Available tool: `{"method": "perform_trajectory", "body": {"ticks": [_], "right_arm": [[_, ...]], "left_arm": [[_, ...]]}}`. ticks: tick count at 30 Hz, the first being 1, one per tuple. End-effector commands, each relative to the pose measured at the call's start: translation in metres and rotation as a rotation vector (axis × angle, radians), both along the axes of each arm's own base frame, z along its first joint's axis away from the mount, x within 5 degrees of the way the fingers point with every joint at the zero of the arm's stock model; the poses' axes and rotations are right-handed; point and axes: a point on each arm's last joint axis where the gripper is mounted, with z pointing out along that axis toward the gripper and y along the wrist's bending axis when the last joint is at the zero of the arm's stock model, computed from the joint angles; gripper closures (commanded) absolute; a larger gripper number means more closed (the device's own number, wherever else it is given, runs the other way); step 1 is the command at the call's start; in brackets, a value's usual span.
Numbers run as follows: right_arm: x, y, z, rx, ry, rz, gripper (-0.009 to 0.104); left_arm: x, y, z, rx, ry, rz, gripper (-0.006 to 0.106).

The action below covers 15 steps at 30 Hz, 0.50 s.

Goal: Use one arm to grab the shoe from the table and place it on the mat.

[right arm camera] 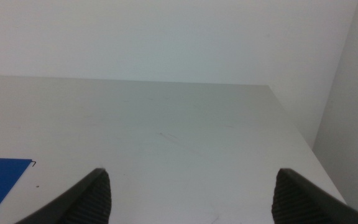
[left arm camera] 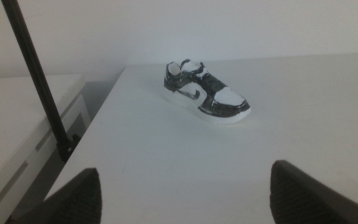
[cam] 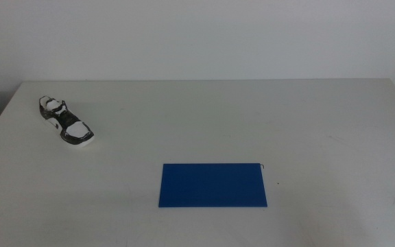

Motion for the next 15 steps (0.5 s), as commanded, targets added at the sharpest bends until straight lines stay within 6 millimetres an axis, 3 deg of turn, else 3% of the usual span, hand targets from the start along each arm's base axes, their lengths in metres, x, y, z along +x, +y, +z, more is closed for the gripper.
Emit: {"method": "perform_trajectory", "body": {"ticks": [1,4,8,15], "right_arm": [[-0.002,-0.001,0.012,-0.025,-0.109,-0.007,0.029],[-0.002,-0.001,0.012,-0.025,-0.109,-0.007,0.029],[-0.002,-0.001,0.012,-0.025,-0.109,-0.007,0.029],[-0.002,-0.001,0.012,-0.025,-0.109,-0.007,0.029]], "left_arm": [[-0.001,-0.001,0.012,-0.009,-0.120,-0.003,0.008],[0.001,-0.001,0.026,-0.018,-0.124,-0.004,0.008],[0.008,0.000,0.059,-0.020,-0.123,-0.004,0.008],[0.038,0.002,0.116,-0.023,-0.089,-0.003,0.008]]}}
